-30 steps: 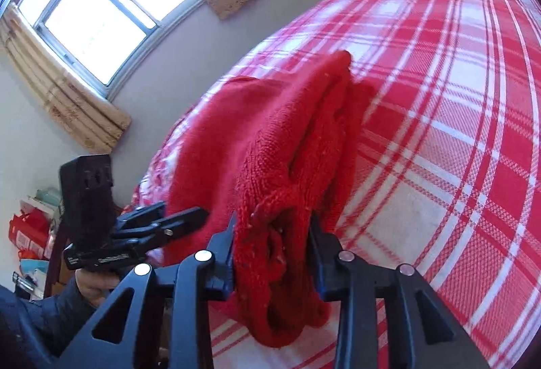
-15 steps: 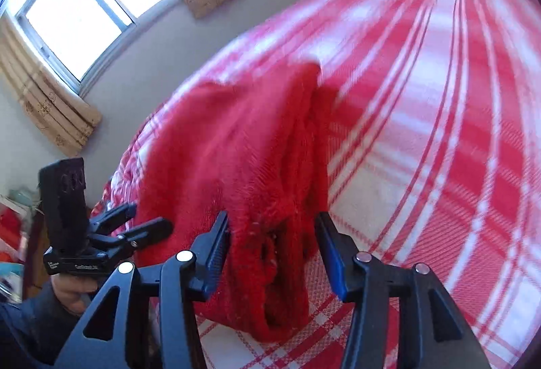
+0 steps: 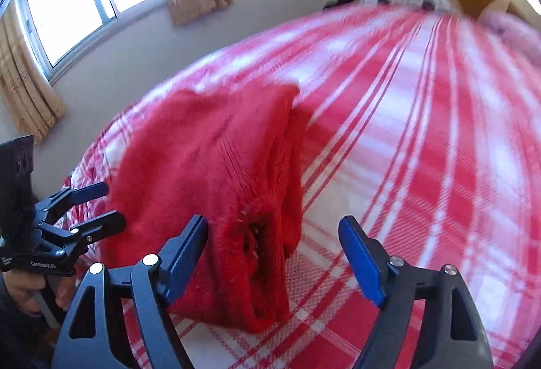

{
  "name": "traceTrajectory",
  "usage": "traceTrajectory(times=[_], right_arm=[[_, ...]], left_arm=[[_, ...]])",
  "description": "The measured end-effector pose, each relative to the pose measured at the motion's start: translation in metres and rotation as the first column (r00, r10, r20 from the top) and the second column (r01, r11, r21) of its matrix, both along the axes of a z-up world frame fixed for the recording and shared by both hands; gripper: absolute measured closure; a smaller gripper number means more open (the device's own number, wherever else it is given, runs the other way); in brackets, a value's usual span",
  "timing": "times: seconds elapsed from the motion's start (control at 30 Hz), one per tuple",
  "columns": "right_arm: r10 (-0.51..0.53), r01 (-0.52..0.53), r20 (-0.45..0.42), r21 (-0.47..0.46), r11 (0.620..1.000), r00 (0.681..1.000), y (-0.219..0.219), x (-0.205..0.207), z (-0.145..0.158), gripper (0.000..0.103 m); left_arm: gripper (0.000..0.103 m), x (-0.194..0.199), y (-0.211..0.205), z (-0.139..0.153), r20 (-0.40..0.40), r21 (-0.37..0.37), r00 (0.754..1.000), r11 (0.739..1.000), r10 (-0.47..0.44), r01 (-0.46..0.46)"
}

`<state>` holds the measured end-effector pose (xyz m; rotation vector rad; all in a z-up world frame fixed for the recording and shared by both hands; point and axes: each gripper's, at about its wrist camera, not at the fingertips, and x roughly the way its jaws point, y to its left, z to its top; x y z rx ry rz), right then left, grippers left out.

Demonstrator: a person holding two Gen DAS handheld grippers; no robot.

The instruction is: Fold small clothes

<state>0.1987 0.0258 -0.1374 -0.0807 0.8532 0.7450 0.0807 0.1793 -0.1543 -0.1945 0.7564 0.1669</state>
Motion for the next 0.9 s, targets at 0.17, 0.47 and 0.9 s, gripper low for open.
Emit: traceTrajectory(times=[0.17, 0.47, 0.9], right_arm=[[-0.080, 0.076, 0.324, 0.027, 0.997, 0.943, -0.008, -0.053, 0.068, 0.023], [-0.046, 0.064, 0.556, -0.013, 0.998, 0.830, 0.014, -0.125, 0.118, 0.022], [-0.072, 0.068, 0.532, 0.028, 0.997, 0.844, 0.011, -0.139, 0.120, 0.022]], left_arm=[[0.000, -0.028, 0.003, 0.043, 0.157, 0.142, 0.985, 0.986, 0.070, -0.093], [0.000, -0.049, -0.001, 0.088, 0.284, 0.168, 0.958, 0.982, 0.039, -0.090], [0.000, -0.053, -0.020, 0.096, 0.322, 0.177, 0.946, 0.980, 0.025, -0.086]])
